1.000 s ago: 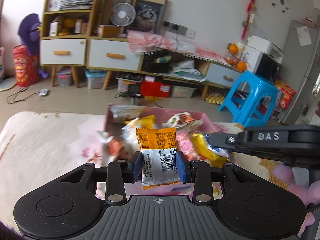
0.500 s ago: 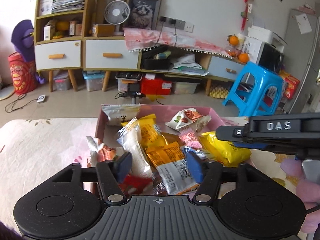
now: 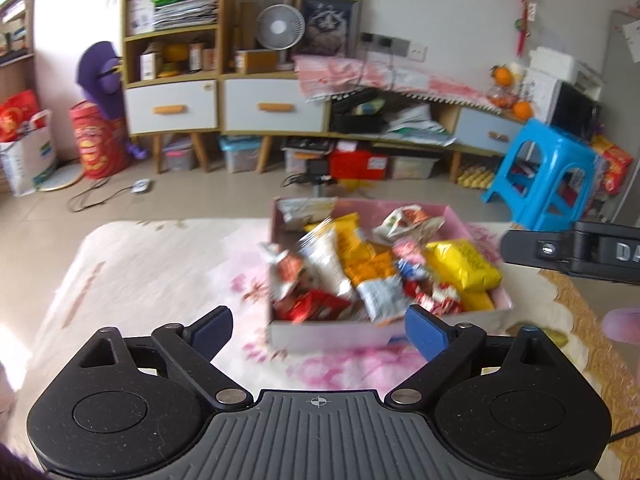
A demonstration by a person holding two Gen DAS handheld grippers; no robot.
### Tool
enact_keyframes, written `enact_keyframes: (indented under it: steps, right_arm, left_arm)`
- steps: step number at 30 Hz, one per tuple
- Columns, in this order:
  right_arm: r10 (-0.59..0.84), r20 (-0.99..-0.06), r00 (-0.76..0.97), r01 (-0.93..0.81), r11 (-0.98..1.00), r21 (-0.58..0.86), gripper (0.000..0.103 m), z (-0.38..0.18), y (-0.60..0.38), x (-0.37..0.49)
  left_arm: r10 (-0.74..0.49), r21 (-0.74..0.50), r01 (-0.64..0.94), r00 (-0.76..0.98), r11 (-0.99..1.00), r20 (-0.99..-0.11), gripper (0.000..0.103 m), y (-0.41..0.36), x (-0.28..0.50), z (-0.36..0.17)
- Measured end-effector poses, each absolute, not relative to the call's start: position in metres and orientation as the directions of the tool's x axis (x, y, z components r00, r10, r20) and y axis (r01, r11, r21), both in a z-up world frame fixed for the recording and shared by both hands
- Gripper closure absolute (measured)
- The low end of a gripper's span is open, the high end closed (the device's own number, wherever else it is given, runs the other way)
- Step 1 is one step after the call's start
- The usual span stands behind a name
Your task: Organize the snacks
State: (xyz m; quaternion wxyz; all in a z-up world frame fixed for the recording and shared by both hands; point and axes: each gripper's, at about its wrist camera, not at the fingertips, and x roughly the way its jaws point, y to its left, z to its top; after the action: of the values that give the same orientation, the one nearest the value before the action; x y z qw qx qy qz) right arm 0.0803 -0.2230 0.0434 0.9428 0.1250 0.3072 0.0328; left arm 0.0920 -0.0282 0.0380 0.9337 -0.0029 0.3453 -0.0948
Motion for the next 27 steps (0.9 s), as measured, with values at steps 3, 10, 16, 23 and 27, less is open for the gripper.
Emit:
enact_keyframes:
  steps: [3, 10, 16, 23, 27]
  right_arm:
    - [0.101, -0.597, 0.796, 0.025, 0.979, 0.200, 0.011, 0.049, -0.216, 0.062]
    - [-0.004, -0.662, 0.750, 0.082, 0.993, 0.088, 0.008, 0.037, -0.209, 0.029]
    - [-0.021, -0.673, 0.740, 0.094, 0.993, 0.072, 0.007, 0.031, -0.212, 0.020]
    - [-0.020, -0.669, 0.743, 0.076, 0.996, 0.055, 0.007, 0.027, -0.207, 0.021]
    - [-0.021, -0.676, 0.737, 0.071, 0.996, 0.045, 0.008, 0.023, -0.203, 0.024]
  left_arm:
    - [-0.118, -0.021, 0.141, 0.732, 0.990, -0.671, 0.004, -0.024, 0.073, 0.046]
    - [-0.089, -0.017, 0.109, 0.704, 0.994, -0.704, 0.001, -0.017, 0.031, 0.049]
    - [-0.102, -0.017, 0.129, 0.691, 0.992, -0.716, 0.001, -0.023, 0.021, 0.047]
    - [-0.064, -0.006, 0.085, 0.702, 0.996, -0.709, 0.001, -0.022, 0.028, 0.044]
    - [-0.053, -0.007, 0.070, 0.686, 0.998, -0.725, 0.001, -0.020, 0.030, 0.039]
